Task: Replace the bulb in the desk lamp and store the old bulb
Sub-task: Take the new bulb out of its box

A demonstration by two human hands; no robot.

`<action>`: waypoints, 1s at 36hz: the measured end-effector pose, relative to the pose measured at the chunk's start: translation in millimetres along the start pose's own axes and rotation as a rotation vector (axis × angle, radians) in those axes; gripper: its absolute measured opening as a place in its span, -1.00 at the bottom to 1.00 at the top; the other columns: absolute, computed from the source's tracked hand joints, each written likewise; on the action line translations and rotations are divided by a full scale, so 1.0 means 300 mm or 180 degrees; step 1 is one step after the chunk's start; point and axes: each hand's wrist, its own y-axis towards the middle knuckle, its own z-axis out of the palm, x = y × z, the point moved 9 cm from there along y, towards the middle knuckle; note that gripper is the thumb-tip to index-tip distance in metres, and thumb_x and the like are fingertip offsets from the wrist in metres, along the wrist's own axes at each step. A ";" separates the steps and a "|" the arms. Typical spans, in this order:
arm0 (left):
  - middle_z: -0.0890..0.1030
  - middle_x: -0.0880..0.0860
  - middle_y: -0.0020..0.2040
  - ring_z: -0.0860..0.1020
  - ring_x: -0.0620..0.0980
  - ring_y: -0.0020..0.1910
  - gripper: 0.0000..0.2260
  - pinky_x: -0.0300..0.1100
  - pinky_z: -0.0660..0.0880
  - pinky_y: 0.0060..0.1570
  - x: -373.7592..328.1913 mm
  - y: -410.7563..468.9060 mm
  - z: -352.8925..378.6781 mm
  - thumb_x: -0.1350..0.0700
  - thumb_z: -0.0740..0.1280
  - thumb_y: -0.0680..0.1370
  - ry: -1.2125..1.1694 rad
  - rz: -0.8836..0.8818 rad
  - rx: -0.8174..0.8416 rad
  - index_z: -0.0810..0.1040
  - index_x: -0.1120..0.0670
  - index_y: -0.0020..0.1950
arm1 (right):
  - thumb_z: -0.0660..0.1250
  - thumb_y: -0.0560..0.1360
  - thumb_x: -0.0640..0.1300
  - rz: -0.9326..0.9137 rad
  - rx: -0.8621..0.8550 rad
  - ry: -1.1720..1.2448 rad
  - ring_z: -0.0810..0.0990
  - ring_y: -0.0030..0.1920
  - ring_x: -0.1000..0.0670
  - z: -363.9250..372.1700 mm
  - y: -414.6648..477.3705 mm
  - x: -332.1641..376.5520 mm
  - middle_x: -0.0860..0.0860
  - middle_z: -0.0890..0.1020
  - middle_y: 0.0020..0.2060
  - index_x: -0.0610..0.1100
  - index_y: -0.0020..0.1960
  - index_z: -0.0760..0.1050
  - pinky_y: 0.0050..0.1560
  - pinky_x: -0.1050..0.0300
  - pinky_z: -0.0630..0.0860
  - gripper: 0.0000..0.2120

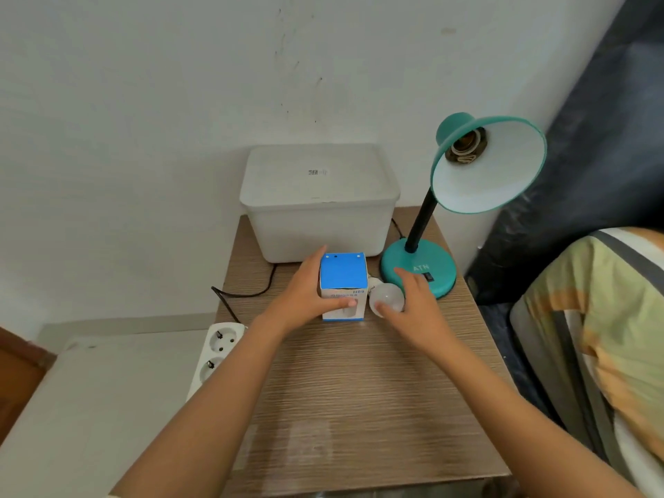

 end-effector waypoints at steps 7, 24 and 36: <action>0.22 0.01 0.47 0.26 -0.05 0.40 -0.01 -0.12 0.26 0.34 -0.007 -0.013 0.012 -0.12 0.55 0.29 -0.0005 -0.0036 0.0073 0.02 0.02 0.53 | 0.33 0.48 -0.16 -0.1060 -0.0044 -0.0228 0.48 0.16 0.01 -0.085 0.058 0.224 -0.05 0.51 0.16 -0.15 0.21 0.50 0.18 0.19 0.41 -0.70; 0.13 0.00 0.52 0.21 -0.04 0.44 -0.02 -0.19 0.23 0.29 -0.017 -0.035 0.034 -0.13 0.50 0.35 0.0057 -0.0121 0.0317 -0.07 0.02 0.54 | 0.39 0.44 -0.03 -0.1468 0.1074 -0.1344 0.45 0.19 -0.02 0.000 0.089 0.325 -0.01 0.44 0.25 -0.10 0.31 0.43 0.10 0.16 0.42 -0.53; 0.13 -0.02 0.54 0.19 -0.06 0.47 0.01 -0.14 0.22 0.40 -0.004 -0.034 0.028 -0.15 0.51 0.32 -0.0169 -0.0090 0.0257 -0.09 -0.03 0.55 | 0.18 0.52 -0.06 -0.2358 0.0008 -0.1033 0.66 -0.11 -0.12 -0.066 0.012 0.355 -0.15 0.70 -0.12 -0.24 0.01 0.62 -0.07 0.01 0.61 -0.68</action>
